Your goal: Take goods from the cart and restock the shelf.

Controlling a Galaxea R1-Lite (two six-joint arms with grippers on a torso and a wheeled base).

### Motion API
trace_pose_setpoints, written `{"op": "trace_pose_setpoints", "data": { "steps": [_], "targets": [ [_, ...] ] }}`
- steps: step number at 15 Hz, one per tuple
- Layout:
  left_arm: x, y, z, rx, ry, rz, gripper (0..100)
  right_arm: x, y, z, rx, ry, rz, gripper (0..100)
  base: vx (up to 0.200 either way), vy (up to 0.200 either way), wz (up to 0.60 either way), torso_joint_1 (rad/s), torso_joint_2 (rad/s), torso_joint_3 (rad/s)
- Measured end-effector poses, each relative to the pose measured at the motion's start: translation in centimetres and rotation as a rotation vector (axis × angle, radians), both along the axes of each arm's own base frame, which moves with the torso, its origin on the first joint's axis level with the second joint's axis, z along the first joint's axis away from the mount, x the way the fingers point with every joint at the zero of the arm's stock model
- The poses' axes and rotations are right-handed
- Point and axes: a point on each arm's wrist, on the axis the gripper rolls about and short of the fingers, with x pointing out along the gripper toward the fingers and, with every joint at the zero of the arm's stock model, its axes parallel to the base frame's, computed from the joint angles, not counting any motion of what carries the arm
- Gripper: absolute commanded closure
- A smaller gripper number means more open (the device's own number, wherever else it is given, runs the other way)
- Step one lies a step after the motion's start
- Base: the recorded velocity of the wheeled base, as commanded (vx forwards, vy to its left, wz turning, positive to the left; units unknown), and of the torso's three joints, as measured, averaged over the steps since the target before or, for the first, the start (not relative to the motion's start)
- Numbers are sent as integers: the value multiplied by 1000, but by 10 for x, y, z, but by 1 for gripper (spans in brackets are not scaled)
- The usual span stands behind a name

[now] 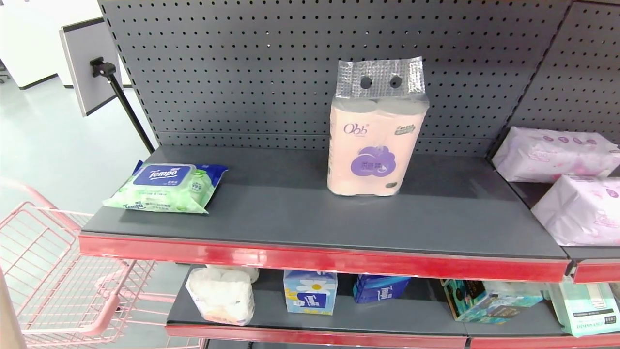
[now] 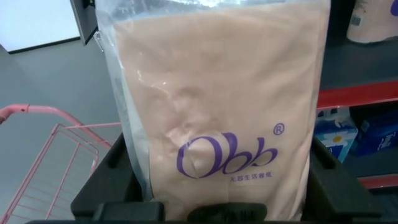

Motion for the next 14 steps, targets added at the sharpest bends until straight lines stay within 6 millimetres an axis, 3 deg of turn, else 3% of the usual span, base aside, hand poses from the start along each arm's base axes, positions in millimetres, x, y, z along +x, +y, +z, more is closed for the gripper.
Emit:
{"op": "trace_pose_setpoints", "data": {
  "steps": [2,14],
  "targets": [
    [0,0,0,1,2,0,100,0,0,0,0,0,0,0,200,0,0,-10,0,7],
    [2,1,-6,5,22,-36,100,2,0,1,-35,24,-8,0,0,0,0,0,0,0]
  ]
}}
